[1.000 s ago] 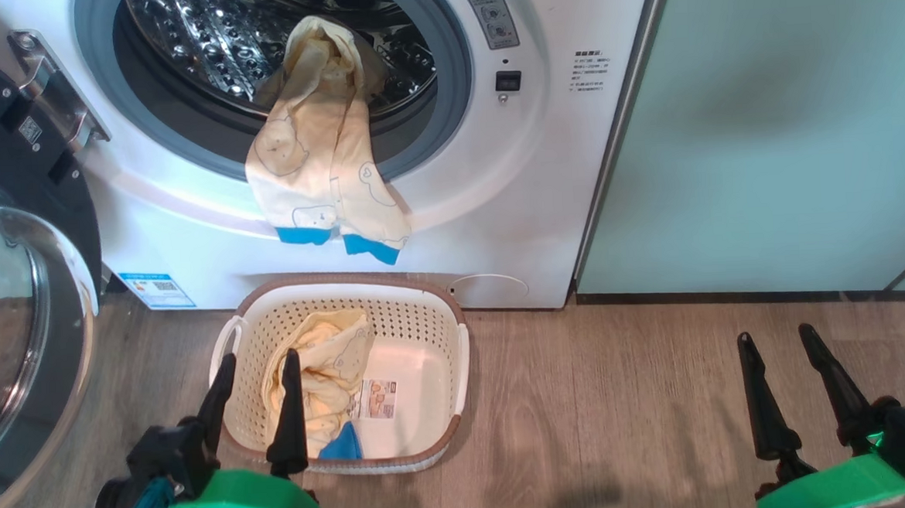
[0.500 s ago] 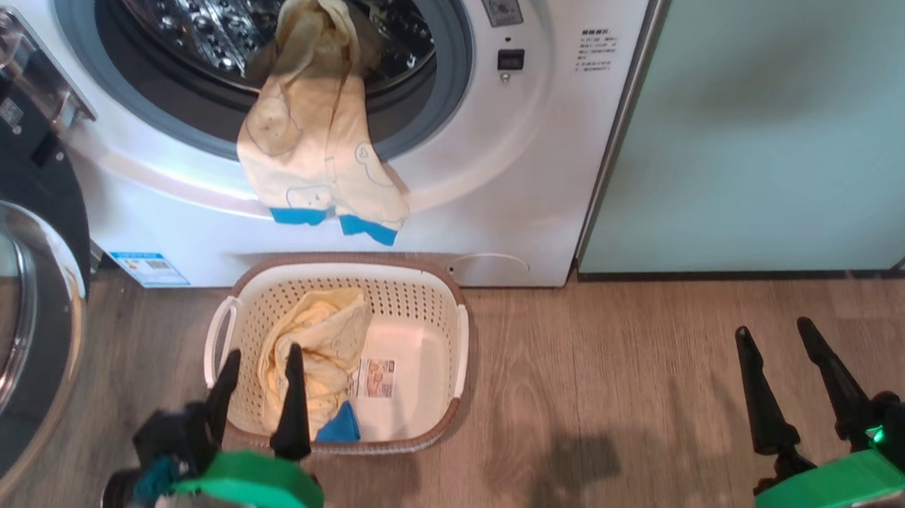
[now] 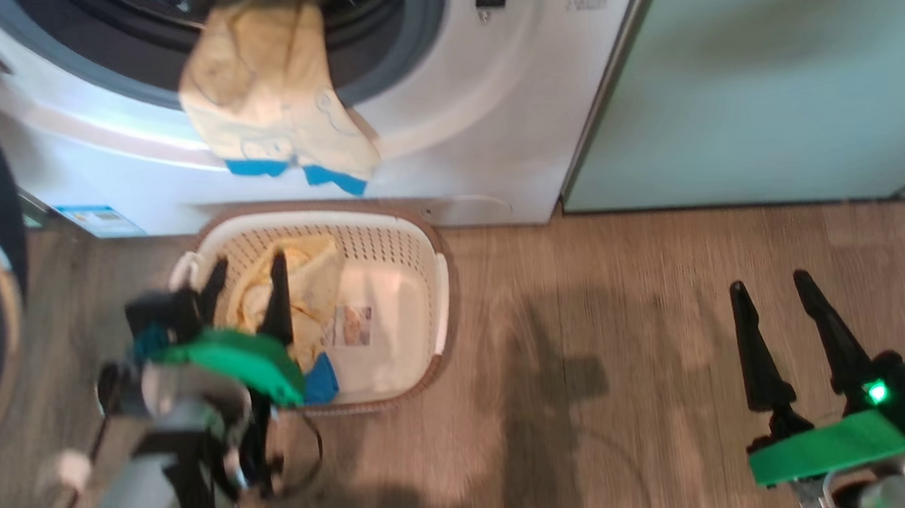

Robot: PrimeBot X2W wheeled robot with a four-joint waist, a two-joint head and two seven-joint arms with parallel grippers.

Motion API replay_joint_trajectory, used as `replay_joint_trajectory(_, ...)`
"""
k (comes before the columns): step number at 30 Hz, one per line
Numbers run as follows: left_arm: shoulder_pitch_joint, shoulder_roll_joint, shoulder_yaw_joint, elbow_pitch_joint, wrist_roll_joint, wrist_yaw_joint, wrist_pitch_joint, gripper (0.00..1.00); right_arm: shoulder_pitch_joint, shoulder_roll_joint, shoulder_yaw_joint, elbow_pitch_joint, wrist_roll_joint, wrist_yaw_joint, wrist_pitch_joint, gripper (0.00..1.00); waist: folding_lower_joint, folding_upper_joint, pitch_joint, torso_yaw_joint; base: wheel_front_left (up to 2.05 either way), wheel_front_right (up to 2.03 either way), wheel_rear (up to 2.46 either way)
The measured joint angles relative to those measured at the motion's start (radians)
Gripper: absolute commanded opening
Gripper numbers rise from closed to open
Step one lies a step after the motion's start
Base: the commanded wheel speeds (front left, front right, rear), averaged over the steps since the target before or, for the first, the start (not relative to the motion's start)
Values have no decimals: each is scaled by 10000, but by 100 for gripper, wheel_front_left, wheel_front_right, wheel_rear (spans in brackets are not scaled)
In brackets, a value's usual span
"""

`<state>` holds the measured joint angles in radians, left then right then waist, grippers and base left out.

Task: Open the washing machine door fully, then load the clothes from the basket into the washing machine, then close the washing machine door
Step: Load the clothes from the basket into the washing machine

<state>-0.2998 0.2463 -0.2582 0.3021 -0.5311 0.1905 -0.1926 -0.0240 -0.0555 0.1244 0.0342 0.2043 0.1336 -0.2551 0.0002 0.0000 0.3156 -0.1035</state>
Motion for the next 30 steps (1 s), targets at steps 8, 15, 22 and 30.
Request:
replay_joint_trajectory(8,-2136,4,90,2178,-301,-769,2,100,-589,6,104,-125,157,0,-2,100,1,0,870,-450,0,0,0)
replay_joint_trajectory(15,-3694,305,290,3969,-441,-1360,48,100,-910,25,203,-138,337,0,-2,100,0,0,1621,-1033,0,0,0)
replay_joint_trajectory(22,-5073,754,343,5269,-499,-1716,167,100,-1277,65,403,-205,731,0,-2,100,-1,0,2322,-1601,0,0,0)
replay_joint_trajectory(30,-6009,963,372,6427,-500,-1891,150,100,-1518,71,437,-255,1014,0,-2,100,0,0,2891,-2049,0,0,0)
